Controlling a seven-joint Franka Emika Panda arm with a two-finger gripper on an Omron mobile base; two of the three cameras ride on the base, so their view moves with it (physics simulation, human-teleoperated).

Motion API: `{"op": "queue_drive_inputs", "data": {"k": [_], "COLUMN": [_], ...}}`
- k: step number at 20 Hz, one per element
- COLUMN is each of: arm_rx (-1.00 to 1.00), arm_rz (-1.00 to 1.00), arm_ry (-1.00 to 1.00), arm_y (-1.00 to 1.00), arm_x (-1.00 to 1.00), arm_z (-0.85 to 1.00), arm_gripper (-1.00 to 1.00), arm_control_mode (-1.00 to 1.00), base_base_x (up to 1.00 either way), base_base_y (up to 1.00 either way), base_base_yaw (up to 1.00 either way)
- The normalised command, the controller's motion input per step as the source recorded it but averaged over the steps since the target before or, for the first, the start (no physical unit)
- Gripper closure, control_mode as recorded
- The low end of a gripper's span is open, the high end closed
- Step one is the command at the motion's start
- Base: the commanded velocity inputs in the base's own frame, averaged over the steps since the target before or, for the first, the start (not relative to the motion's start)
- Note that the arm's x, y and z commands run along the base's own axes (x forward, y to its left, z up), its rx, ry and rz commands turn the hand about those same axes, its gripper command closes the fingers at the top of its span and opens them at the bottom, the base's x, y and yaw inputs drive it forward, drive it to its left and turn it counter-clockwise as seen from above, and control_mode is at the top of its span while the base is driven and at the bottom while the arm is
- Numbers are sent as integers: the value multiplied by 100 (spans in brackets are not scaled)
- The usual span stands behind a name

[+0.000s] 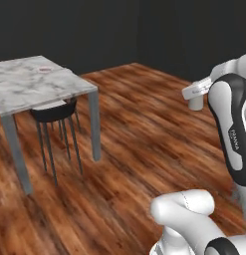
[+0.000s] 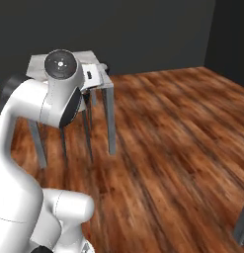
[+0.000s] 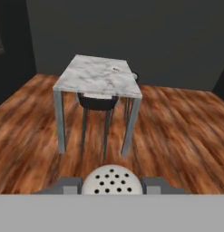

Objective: Retrieve the shaker from the cabinet and place it next the steak on a plate on the dining table.

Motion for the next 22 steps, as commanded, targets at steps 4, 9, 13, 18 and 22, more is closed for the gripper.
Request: {"op": "queue_drive_inputs", "data": {"k": [4,9,13,18,22], "arm_rx": [0,0,0,0,0], "arm_rz": [0,0,0,0,0], "arm_ry": [0,0,0,0,0], "arm_y": [0,0,0,0,0], "arm_x": [0,0,0,0,0], "arm_z": [0,0,0,0,0], "arm_gripper": [100,100,100,100,100], "arm_control_mode": [100,100,100,100,100], "base_base_x": [100,100,92,92,84], "base_base_y": [-12,-41,-53,-33,-46], "base_base_yaw": [9,7,10,18,16]}}
